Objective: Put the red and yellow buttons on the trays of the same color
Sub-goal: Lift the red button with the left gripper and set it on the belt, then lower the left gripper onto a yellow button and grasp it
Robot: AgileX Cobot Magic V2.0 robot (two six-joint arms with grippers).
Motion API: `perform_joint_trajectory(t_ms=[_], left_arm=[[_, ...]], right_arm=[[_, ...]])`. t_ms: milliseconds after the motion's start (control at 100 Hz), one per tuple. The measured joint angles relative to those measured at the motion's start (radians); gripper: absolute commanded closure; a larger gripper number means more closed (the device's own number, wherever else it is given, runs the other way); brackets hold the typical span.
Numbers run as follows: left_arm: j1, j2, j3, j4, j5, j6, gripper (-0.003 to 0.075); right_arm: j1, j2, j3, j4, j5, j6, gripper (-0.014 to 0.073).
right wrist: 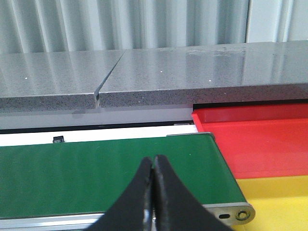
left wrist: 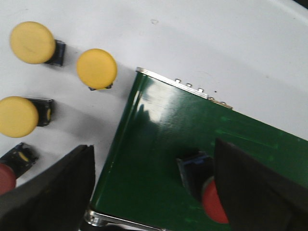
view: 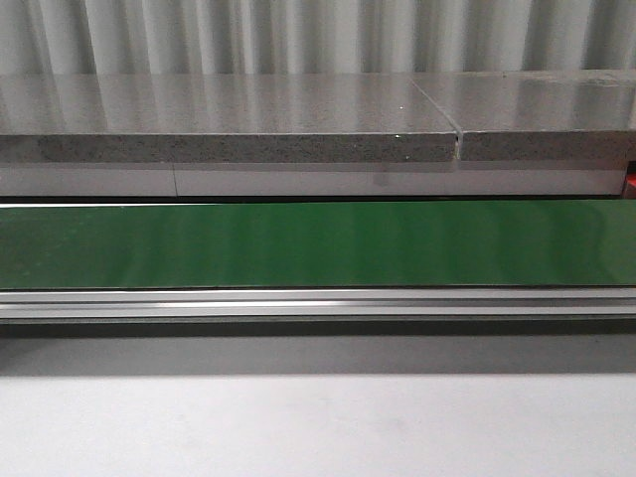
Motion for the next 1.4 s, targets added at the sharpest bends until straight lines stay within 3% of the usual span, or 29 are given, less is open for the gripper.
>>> perform_joint_trajectory(t_ms=[490,1400], left_arm=[[0.185,0.013,0.089,0.08,0.0,0.016,0.0218],[0.198,0.23,0.093,0.088,-0.079,0.054,0.0218]], right_arm=[[0.0,0.0,0.0,0.0,0.0,0.0,0.066],[0.0,0.0,0.0,0.0,0.0,0.0,0.066]])
